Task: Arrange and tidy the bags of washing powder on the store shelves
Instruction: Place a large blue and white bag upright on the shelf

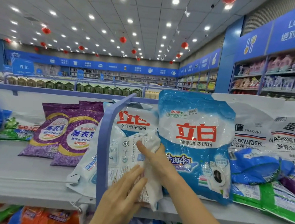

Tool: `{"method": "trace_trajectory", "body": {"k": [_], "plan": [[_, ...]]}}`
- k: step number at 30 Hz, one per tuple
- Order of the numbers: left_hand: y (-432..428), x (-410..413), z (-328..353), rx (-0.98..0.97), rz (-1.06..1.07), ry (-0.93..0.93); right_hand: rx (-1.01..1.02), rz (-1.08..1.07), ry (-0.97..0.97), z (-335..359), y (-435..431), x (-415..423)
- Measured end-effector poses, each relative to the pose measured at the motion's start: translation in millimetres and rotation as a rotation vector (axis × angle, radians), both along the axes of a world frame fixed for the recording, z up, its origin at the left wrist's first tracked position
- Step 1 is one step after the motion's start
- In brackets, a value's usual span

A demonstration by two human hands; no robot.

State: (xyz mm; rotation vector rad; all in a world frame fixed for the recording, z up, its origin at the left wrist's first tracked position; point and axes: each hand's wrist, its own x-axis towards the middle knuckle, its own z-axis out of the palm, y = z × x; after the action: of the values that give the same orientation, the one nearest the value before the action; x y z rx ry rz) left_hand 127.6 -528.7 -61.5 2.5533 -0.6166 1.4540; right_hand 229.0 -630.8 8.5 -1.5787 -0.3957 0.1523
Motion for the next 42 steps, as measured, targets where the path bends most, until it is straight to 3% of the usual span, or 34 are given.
{"method": "trace_trajectory", "body": {"k": [4, 9, 13, 17, 19, 22, 24, 27, 29, 31, 33, 36, 42], "plan": [[1, -21, -18, -0.216, -0.157, 0.083, 0.053, -0.150, 0.044, -10, 7, 12], [11, -35, -26, -0.228, -0.064, 0.218, 0.085, -0.254, -0.099, -5, -12, 7], [10, -42, -25, -0.347, -0.067, 0.115, 0.243, -0.237, -0.167, 26, -49, -21], [-8, -58, -13, -0.641, -0.104, 0.295, 0.328, -0.245, -0.302, 54, -94, -65], [-16, -64, 0, -0.820, -0.255, 0.436, 0.364, -0.325, -0.388, 60, -114, -86], [-26, -71, 31, -1.038, -0.599, 0.619, 0.385, -0.602, -0.661, 63, -133, -113], [-34, -70, 59, -1.028, -0.732, 0.638, 0.384, -0.784, -0.875, 62, -132, -126], [-41, -59, 100, -1.179, -0.892, 0.752, 0.396, -0.825, -1.210, 50, -129, -125], [-42, -51, 125, -1.259, -1.039, 0.896, 0.278, -0.781, -1.521, 41, -127, -120], [-41, -44, 139, -1.366, -1.212, 1.057, 0.017, -0.752, -1.871, 33, -127, -110], [-39, -36, 143, -1.398, -1.255, 1.163, -0.186, -0.717, -2.087, 22, -125, -97], [-37, -18, 137, -1.459, -1.168, 1.194, -0.307, -0.581, -2.172, 5, -120, -80], [-31, 22, 110, -1.679, -0.746, 1.078, -0.517, -0.363, -2.241, -29, -111, -49]]}}
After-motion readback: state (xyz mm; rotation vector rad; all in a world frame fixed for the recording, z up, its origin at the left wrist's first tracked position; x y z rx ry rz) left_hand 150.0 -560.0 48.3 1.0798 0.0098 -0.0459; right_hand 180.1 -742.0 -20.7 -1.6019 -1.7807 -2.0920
